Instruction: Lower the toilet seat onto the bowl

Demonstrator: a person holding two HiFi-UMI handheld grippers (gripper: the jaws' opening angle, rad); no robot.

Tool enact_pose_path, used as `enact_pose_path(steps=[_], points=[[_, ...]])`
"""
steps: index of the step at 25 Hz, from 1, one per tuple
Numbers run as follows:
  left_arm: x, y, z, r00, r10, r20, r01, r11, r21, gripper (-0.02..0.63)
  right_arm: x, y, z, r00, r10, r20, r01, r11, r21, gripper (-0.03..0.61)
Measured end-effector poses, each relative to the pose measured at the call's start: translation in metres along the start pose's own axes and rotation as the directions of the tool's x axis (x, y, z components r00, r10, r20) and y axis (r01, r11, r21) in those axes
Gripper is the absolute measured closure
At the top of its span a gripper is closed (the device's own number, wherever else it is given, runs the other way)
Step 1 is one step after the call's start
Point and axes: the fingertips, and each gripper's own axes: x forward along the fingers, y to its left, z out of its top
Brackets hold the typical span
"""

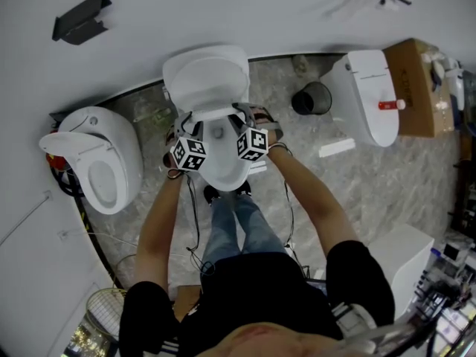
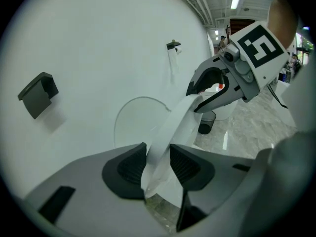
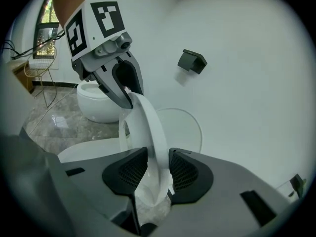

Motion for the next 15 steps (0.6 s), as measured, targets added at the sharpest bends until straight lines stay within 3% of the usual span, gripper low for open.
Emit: enact_pose_path(steps=[15], points=[[-0.035, -0.074, -0.054, 0.995, -0.077, -0.063, 0.081, 0.995, 0.057, 0.462, -0.039, 0.087, -0.023, 0.996, 0.094, -0.001, -0.093, 0.992, -0.088, 0.437]])
